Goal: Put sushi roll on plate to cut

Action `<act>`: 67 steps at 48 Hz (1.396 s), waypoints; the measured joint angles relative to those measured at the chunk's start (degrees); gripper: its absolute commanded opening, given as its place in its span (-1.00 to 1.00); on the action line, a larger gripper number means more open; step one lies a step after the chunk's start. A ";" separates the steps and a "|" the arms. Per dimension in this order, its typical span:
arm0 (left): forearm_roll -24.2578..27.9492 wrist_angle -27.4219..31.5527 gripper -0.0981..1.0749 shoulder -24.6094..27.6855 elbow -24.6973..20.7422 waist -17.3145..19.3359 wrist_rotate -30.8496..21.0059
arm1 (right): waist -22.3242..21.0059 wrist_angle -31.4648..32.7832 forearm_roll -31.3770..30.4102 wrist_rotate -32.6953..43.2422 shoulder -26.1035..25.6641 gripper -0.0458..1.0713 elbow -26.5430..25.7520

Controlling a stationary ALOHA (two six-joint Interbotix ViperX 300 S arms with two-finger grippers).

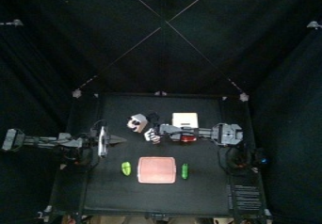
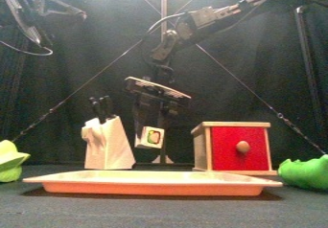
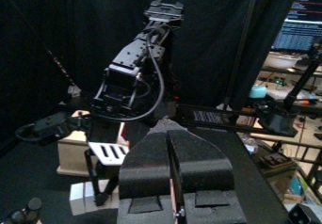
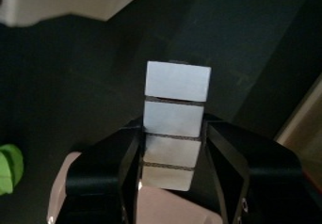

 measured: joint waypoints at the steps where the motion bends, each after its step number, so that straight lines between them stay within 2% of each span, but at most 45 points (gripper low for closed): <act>1: -0.09 0.00 -0.87 0.00 0.00 0.00 0.00 | 0.53 0.26 0.09 0.09 -0.09 0.14 -0.09; 11: -0.09 0.00 -0.87 0.00 0.00 0.00 0.00 | 5.80 3.52 0.00 1.93 -0.09 0.14 -1.23; 32: -0.09 0.00 -0.87 0.00 0.26 0.00 -0.26 | 14.24 4.31 -1.23 11.16 -0.09 0.14 -0.79; 57: -0.97 0.00 -0.87 0.00 0.53 -0.53 -0.18 | 22.94 5.27 -8.70 34.98 -0.09 0.16 1.58; 67: -0.97 0.00 -0.87 0.00 0.53 -0.53 0.00 | 24.52 4.92 -14.24 44.74 -0.53 0.16 5.19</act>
